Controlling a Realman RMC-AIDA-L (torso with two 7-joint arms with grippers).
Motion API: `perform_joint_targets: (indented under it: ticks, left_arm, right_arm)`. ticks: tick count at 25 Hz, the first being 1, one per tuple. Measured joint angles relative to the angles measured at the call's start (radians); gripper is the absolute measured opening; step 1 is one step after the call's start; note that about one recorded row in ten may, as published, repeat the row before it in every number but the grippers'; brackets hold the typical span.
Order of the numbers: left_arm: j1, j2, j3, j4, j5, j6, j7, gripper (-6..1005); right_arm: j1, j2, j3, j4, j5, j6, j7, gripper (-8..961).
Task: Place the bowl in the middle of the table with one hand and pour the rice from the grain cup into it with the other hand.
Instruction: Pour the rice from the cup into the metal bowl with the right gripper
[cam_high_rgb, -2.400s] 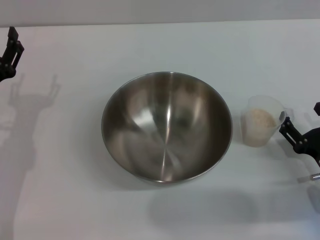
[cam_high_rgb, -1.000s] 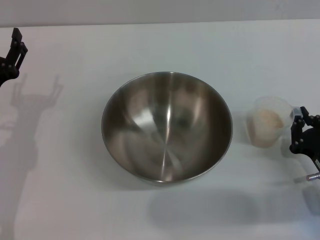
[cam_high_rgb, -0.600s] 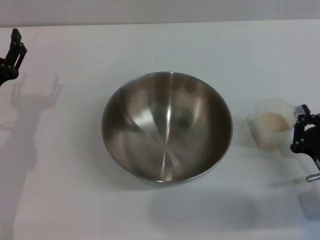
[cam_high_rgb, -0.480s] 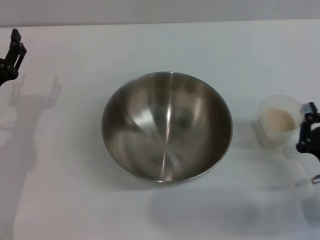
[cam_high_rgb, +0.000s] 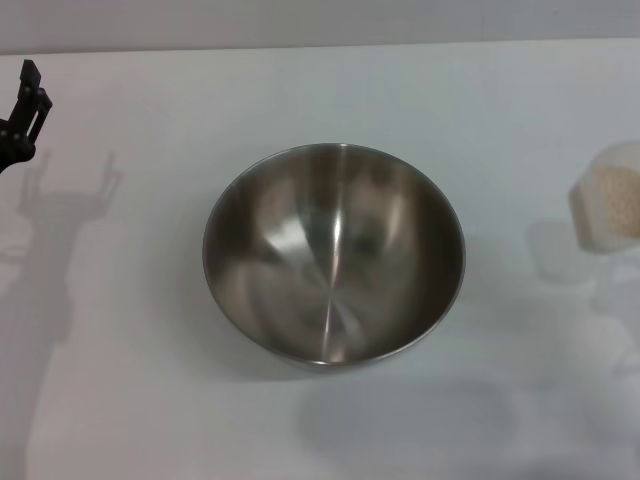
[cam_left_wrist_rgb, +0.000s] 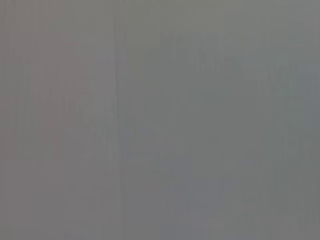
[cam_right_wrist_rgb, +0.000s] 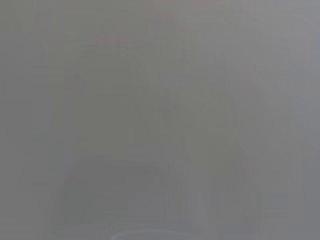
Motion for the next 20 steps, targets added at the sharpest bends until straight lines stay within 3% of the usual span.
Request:
perform_joint_targets:
  ticks: [5, 11, 20]
  left_arm:
    - [0.005, 0.001, 0.0, 0.0, -0.001, 0.001, 0.0, 846]
    - [0.009, 0.002, 0.0, 0.001, 0.0, 0.001, 0.0, 846]
    - [0.007, 0.002, 0.002, 0.002, 0.0, -0.001, -0.001, 846]
  right_arm:
    - [0.068, 0.0, -0.014, -0.002, -0.01, -0.04, -0.055, 18]
    - [0.146, 0.001, -0.088, 0.025, -0.015, -0.03, -0.263, 17]
    - [0.171, 0.002, -0.193, 0.106, -0.015, 0.006, -0.661, 17]
